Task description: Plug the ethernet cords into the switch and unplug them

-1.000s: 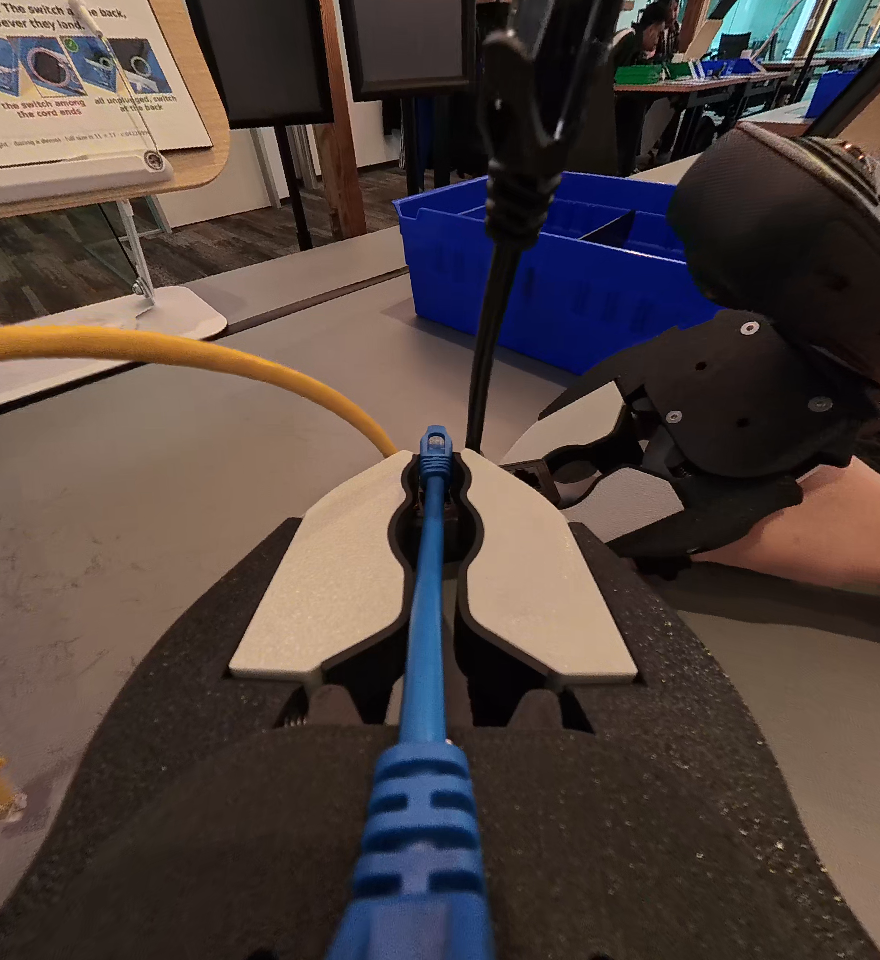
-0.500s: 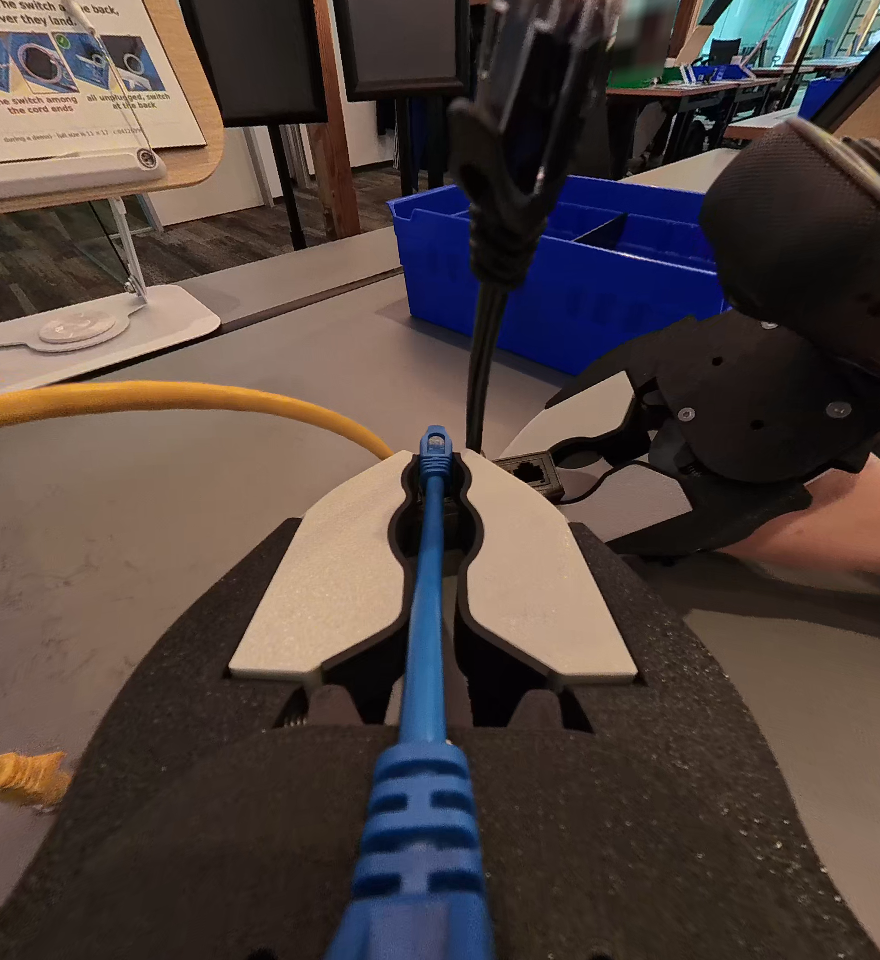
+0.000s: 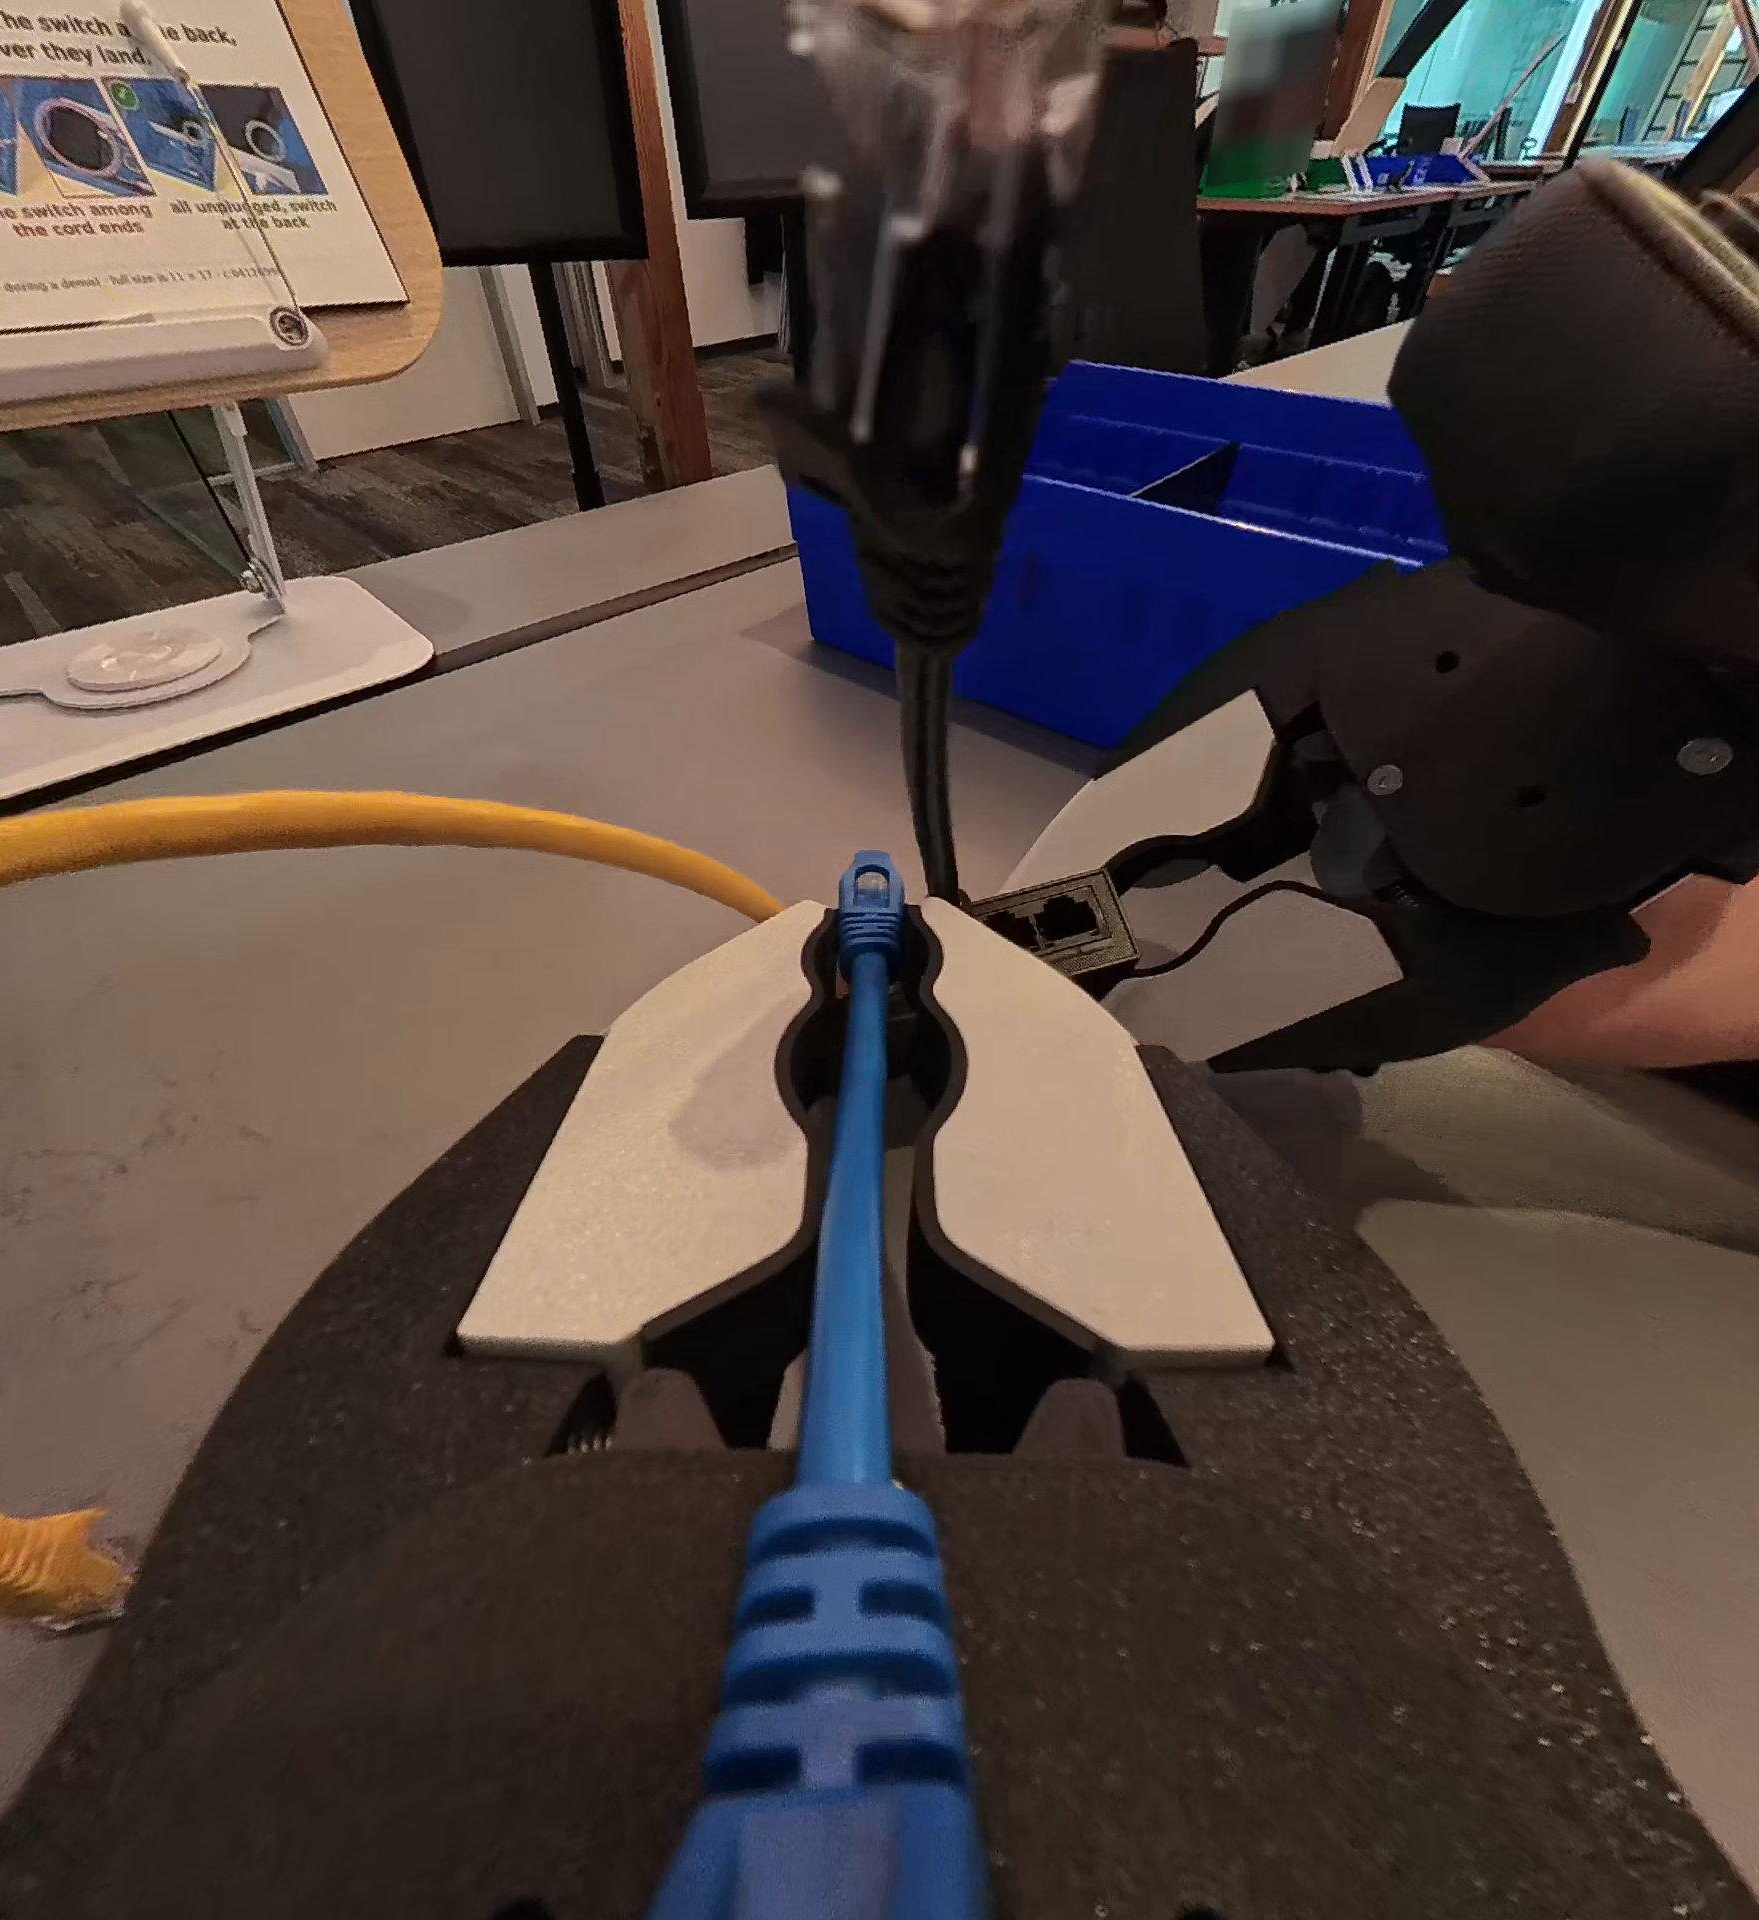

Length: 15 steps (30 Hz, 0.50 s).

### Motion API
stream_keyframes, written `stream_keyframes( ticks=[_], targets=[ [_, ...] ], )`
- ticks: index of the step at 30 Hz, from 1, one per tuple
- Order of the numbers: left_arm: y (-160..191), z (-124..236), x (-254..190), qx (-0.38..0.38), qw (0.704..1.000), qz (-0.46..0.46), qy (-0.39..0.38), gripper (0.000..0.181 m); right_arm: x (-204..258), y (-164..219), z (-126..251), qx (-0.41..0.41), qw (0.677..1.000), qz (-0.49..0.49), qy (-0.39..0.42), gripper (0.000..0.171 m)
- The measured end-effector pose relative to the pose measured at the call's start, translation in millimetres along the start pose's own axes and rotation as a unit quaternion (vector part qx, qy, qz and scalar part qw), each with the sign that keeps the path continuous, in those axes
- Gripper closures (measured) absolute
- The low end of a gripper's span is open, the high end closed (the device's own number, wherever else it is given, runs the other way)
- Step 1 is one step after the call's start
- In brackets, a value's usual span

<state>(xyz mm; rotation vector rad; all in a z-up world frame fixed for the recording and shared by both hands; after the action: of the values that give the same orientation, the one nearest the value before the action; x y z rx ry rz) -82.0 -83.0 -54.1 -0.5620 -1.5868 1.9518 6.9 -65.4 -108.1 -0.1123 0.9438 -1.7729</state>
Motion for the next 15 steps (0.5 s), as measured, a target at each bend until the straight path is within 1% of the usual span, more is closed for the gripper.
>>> stream_keyframes(
  ticks=[6,11,15],
  targets=[
    [-0.7,0.3,0.1,-0.002,1.0,0.005,0.004,0.17,-7.3,-2.4,8.4,0.044,0.998,0.037,-0.002,0.144],
    [0.9,1.6,0.3,0.001,0.999,0.03,0.02,0.17,-12.5,-3.2,17.6,0.107,0.992,0.06,-0.042,0.144],
    [-1.1,4.5,2.1,-0.007,0.998,0.053,0.029,0.17,-20.8,-3.6,27.4,0.173,0.979,0.067,-0.09,0.145]
  ],
)
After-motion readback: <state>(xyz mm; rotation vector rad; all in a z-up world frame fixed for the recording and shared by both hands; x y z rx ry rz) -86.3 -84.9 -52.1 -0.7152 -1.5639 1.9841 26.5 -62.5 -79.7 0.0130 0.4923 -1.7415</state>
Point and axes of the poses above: each gripper's, where its closed fingertips meet, z back along the fingers, y out of its underside, x = y × z across the jaws, the point moved 4 cm from there along z, back along the fingers, and after that the axes turned 1 degree about -z, right-handed, at the moved point
